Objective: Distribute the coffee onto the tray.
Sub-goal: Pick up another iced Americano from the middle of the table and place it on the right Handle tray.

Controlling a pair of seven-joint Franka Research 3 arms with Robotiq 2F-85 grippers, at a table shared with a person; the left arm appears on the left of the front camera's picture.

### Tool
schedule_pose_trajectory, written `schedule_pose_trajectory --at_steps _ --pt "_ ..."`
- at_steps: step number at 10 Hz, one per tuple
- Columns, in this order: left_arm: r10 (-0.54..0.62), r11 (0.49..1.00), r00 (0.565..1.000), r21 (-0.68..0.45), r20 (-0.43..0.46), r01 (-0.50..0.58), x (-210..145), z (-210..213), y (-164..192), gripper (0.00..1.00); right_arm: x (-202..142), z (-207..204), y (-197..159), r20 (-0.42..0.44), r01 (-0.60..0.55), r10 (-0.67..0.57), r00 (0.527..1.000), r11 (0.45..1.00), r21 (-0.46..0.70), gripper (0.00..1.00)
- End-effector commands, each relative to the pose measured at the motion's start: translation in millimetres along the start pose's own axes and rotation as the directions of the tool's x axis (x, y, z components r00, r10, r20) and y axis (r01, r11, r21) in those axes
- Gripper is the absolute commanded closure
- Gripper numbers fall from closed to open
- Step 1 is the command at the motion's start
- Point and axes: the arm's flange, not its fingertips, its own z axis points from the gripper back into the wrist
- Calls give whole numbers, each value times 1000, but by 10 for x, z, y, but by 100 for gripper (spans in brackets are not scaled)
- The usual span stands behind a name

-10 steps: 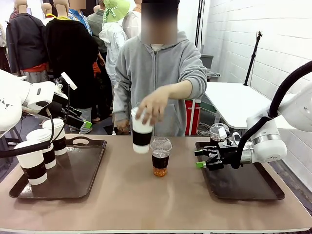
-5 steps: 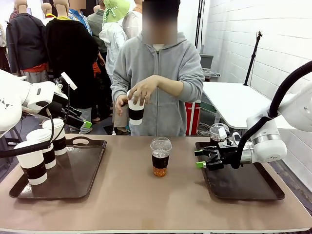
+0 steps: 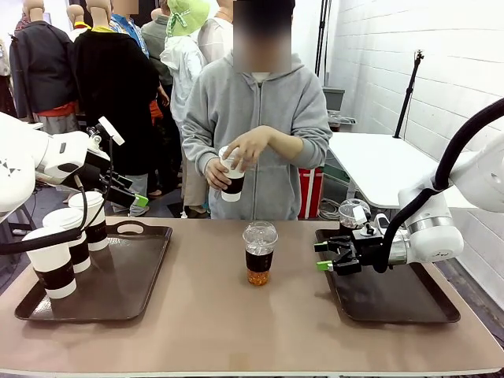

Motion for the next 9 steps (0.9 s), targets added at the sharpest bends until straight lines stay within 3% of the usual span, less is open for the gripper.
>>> schedule_pose_trajectory --at_steps 1,5,9 --pt "4 1000 1000 -5 2 -4 -12 1 8 0 1 3 -1 0 0 0 1000 1000 -1 0" --pt "4 1000 1000 -5 2 -4 -12 1 8 0 0 0 0 0 0 0 1000 1000 0 0" --pt "4 1000 1000 -5 2 -4 -12 1 8 0 121 -319 -116 10 -21 21 1000 999 24 0"
